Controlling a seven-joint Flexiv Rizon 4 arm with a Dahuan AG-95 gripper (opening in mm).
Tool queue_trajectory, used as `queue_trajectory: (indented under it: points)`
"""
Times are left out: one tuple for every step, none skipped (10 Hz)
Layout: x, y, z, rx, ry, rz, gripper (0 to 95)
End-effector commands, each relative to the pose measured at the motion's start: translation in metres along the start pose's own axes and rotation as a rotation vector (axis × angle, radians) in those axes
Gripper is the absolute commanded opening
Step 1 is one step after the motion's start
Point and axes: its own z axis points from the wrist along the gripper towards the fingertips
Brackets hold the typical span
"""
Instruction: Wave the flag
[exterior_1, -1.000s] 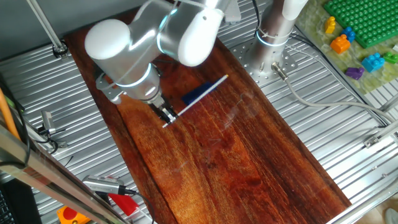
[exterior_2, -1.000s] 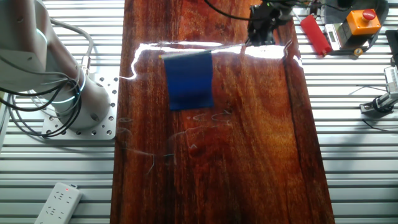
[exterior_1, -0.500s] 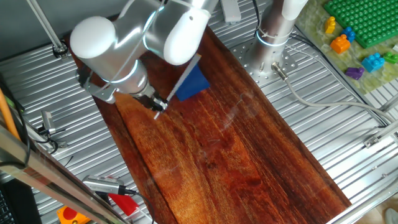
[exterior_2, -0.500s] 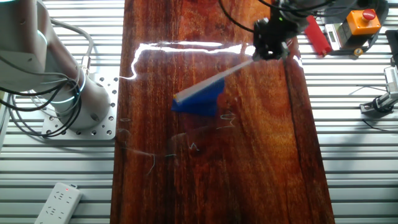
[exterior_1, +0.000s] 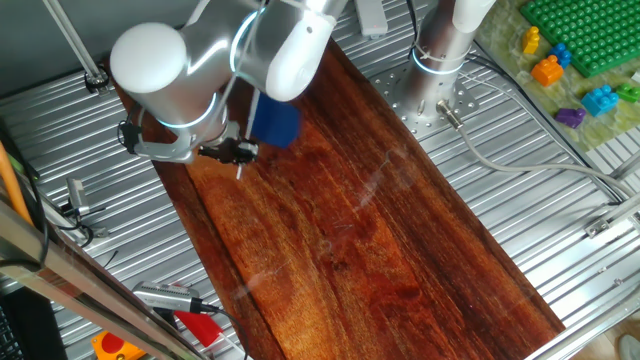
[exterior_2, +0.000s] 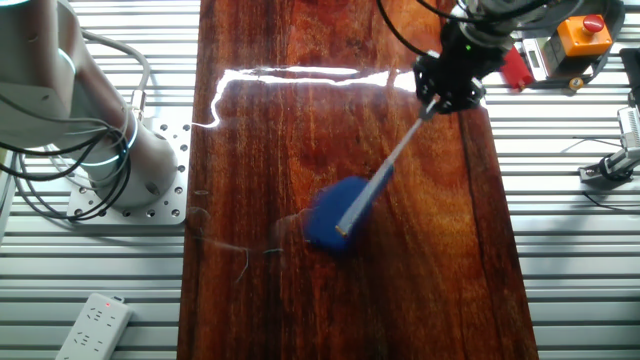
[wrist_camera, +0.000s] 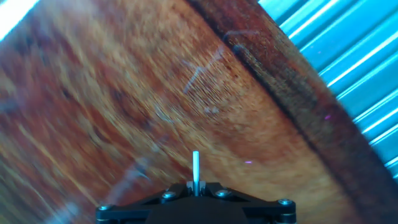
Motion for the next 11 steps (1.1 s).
queue_trajectory:
  points:
    - [0.013, -0.010, -0.010, 0.016, -0.011, 0.131, 0.0]
    - [0.011, -0.007, -0.013, -0.001, -0.032, 0.221, 0.0]
    - [0.004, -0.002, -0.018, -0.017, -0.038, 0.311, 0.0]
    - [-0.004, 0.005, -0.021, -0.032, -0.045, 0.387, 0.0]
    - [-0.009, 0.010, -0.022, -0.057, -0.054, 0.432, 0.0]
    - [-0.016, 0.021, -0.021, -0.116, -0.072, 0.522, 0.0]
    - [-0.020, 0.026, -0.019, -0.149, -0.080, 0.566, 0.0]
    - [-0.024, 0.029, -0.017, -0.179, -0.085, 0.603, 0.0]
    - [-0.027, 0.030, -0.016, -0.202, -0.091, 0.639, 0.0]
    - [-0.029, 0.032, -0.016, -0.224, -0.097, 0.662, 0.0]
    - [-0.031, 0.032, -0.016, -0.239, -0.100, 0.680, 0.0]
